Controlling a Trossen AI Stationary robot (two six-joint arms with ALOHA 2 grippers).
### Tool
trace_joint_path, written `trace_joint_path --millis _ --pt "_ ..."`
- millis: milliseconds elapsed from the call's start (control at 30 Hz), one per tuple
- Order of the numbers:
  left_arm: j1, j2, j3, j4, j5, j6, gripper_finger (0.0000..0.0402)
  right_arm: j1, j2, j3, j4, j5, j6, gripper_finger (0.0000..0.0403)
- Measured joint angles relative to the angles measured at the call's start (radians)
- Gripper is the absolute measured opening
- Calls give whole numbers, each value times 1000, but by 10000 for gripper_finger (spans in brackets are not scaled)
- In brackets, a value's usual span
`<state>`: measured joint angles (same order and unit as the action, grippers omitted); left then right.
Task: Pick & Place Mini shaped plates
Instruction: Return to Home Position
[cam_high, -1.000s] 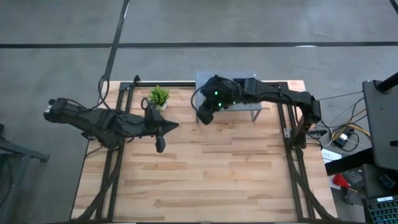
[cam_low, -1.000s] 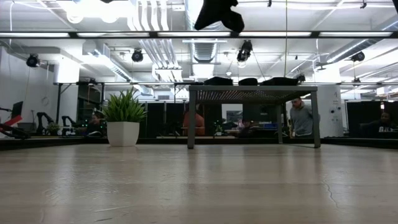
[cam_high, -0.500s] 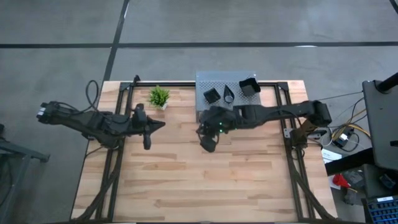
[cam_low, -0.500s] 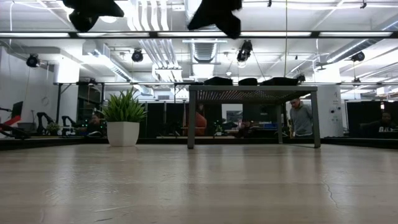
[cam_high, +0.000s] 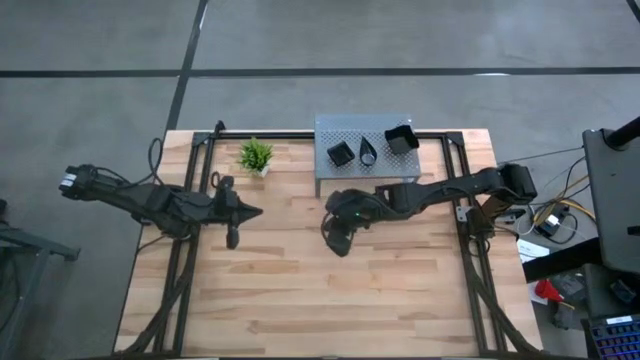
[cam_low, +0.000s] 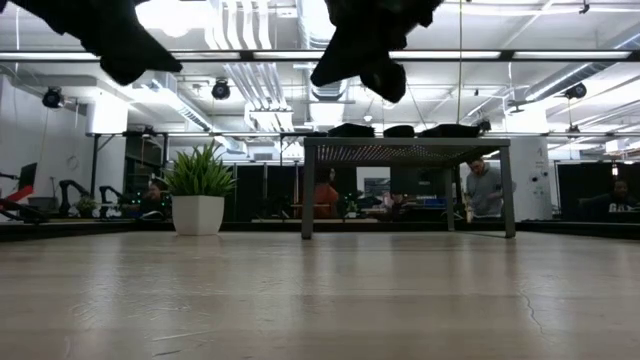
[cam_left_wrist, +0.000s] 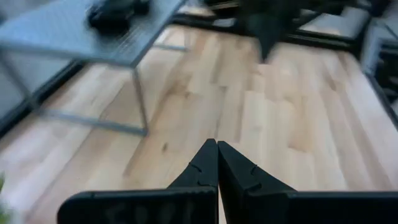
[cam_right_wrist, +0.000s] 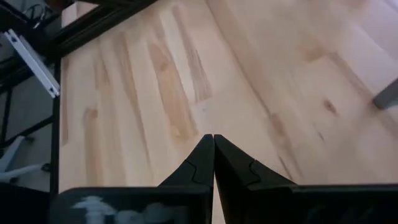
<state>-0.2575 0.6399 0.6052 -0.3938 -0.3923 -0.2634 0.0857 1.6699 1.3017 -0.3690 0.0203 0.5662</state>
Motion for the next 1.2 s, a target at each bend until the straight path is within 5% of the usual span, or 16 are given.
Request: trace_joint_path --millis 167,500,767,1033,1200 --pt "0 -30 -73 93 -29 -30 0 20 -14 -103 150 -2 -52 8" --pt "-1 -197 -368 647 257 65 0 26 -66 -302 509 -157 -133 8" --pt "0 -262 -501 675 196 107 0 26 -93 -360 523 -173 -129 8" --pt "0 -344 -543 750 197 116 0 22 -106 -501 834 -223 -171 9" --pt "1 -401 -575 735 224 105 0 -6 -173 -590 867 -236 -193 9"
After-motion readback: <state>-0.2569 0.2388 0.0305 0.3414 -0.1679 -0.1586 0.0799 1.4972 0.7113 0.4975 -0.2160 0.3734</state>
